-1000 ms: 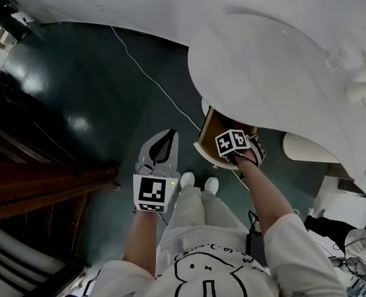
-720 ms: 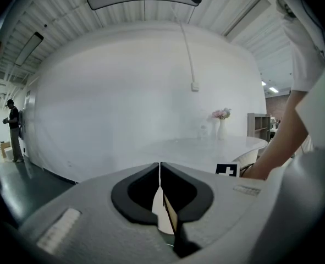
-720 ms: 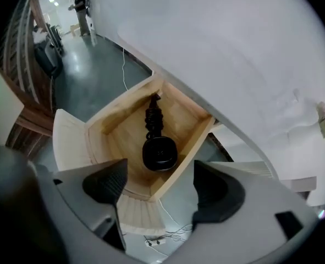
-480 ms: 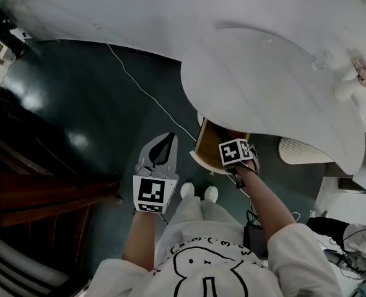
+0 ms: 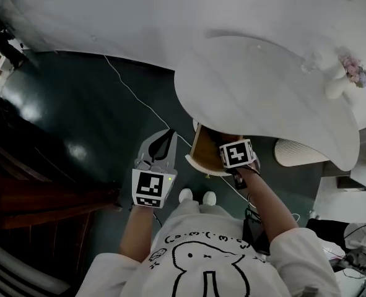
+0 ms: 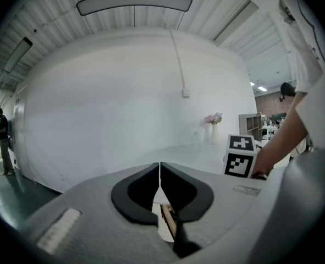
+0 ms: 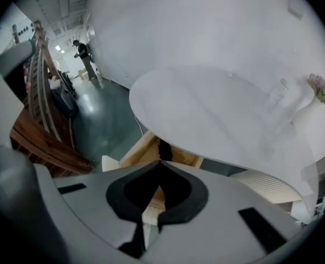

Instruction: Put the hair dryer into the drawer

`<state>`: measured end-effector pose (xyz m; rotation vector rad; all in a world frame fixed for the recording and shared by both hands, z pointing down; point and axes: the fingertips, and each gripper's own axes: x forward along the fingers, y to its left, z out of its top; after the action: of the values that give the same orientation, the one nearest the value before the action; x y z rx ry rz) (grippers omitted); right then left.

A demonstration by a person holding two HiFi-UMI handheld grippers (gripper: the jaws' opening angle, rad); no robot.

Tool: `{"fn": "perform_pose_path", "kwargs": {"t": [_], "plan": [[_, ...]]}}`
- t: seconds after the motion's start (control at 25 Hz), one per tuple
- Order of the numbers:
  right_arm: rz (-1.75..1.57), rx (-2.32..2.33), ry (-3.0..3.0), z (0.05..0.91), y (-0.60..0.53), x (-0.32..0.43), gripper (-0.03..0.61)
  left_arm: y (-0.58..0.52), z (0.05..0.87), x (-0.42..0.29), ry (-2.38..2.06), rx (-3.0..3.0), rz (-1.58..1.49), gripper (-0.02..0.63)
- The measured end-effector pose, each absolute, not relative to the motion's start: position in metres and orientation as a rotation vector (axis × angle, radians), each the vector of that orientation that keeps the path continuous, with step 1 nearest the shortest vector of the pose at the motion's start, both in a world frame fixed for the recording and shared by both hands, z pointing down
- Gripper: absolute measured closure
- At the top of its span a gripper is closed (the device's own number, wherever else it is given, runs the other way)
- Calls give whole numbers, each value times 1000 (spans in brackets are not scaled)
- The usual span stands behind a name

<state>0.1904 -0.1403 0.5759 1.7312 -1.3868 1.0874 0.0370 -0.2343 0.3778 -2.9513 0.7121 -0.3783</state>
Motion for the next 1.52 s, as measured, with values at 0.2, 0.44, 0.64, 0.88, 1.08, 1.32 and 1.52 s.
{"fn": "perform_pose_path", "kwargs": {"t": [0.2,0.44,0.64,0.88,1.08,1.32,1.52], "plan": [[1056,1855,-1489,538,-143,201,580,-228,361,52,668,-2940,-336,592],[958,2010,-1586,487,-145,218,581,-229,338,63,655,-2920,-276,592],[851,2105,-1621,454,-143,230,581,-230,322,73,647,-2911,-228,592],[621,2240,-1699,395,-143,241,581,-228,304,85,641,-2899,-160,592],[453,2294,-1747,356,-136,238,581,-229,293,86,656,-2899,-108,593],[247,2366,-1787,315,-126,240,581,-230,278,89,661,-2891,-58,592],[99,2397,-1818,286,-117,243,581,-235,265,89,688,-2880,-16,592]]}}
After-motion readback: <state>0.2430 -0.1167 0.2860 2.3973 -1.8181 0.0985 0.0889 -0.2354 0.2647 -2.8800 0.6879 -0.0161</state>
